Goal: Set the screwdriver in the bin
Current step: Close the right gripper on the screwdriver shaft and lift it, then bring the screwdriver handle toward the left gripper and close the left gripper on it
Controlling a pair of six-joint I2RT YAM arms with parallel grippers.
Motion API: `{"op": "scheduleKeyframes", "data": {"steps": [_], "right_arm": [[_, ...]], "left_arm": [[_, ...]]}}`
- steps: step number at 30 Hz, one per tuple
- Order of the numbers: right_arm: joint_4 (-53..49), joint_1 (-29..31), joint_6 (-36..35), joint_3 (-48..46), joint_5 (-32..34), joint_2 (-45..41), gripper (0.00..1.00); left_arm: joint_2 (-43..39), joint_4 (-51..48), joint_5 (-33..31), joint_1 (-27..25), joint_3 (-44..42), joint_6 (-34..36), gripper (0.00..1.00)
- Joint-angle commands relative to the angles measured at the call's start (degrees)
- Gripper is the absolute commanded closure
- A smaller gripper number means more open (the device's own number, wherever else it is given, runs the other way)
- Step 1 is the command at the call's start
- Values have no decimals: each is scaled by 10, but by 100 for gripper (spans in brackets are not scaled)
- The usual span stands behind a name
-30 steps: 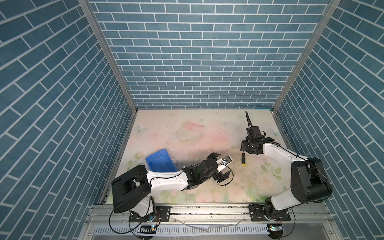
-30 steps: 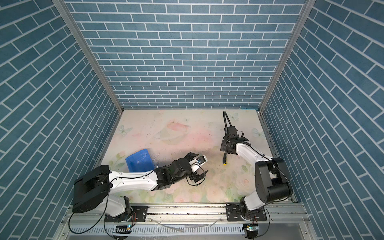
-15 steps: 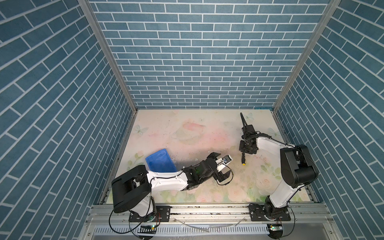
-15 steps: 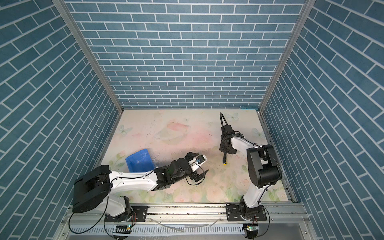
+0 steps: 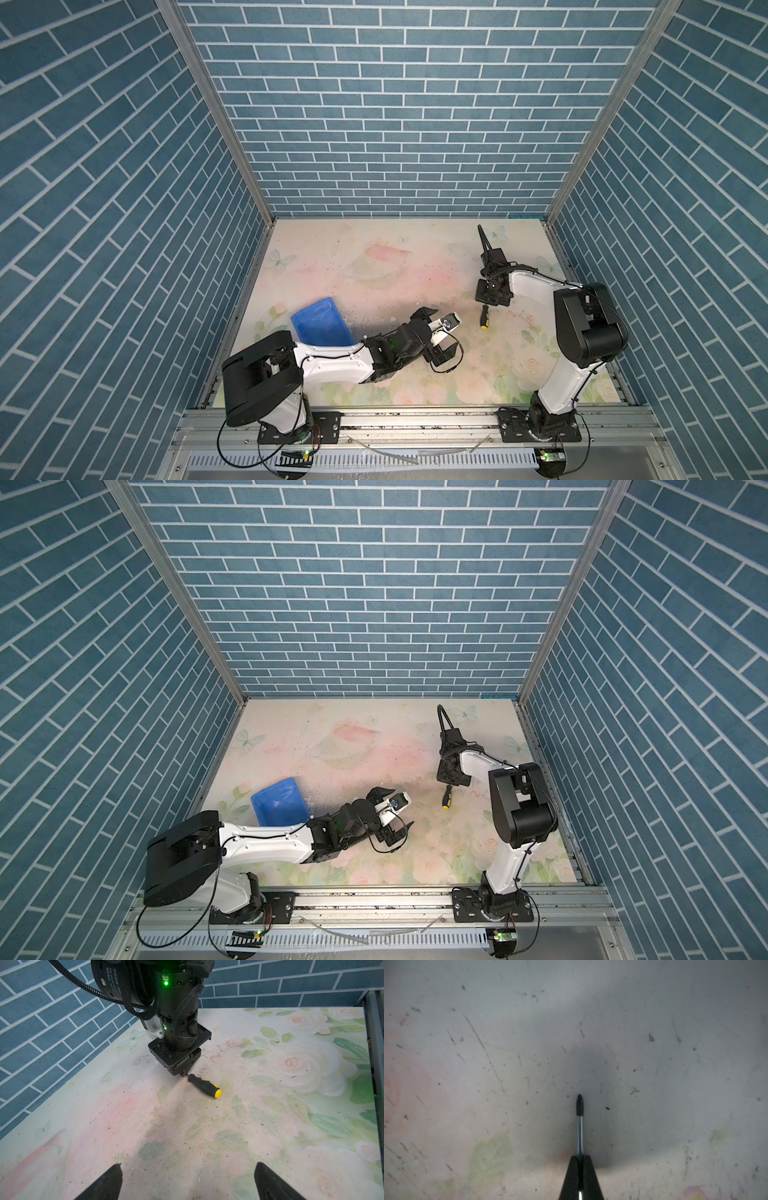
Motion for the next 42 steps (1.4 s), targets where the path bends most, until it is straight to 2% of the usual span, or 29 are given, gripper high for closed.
{"op": "scheduleKeyframes", "data": {"steps": [1,6,15,19,24,29,33,37,42], "right_arm": [[-15,-2,11,3,0,1,100],[-11,-2,5,-1,3,-20,100],[53,-1,-18,-37,-4,-109,100],[104,-2,-32,-65,-24,-156,100],[216,0,-49,-120,-54,-223,100],[367,3,-90,-194,-124,-287,100],[436,14,-118,-224,-174,-319,100],[475,22,-144,-237,-252,-335,100],[497,34,-151,-239,-332,-339,100]], "left_arm": [[-7,6,-9,-4,-7,-1,0],[1,12,-14,-3,-3,-22,0],[13,-10,-25,13,24,-122,0],[28,-18,21,48,46,-187,0],[49,21,76,93,65,-272,0],[81,61,165,132,98,-372,0],[101,110,181,134,108,-404,0],[119,125,197,134,124,-420,0],[130,152,200,137,122,-424,11]]}}
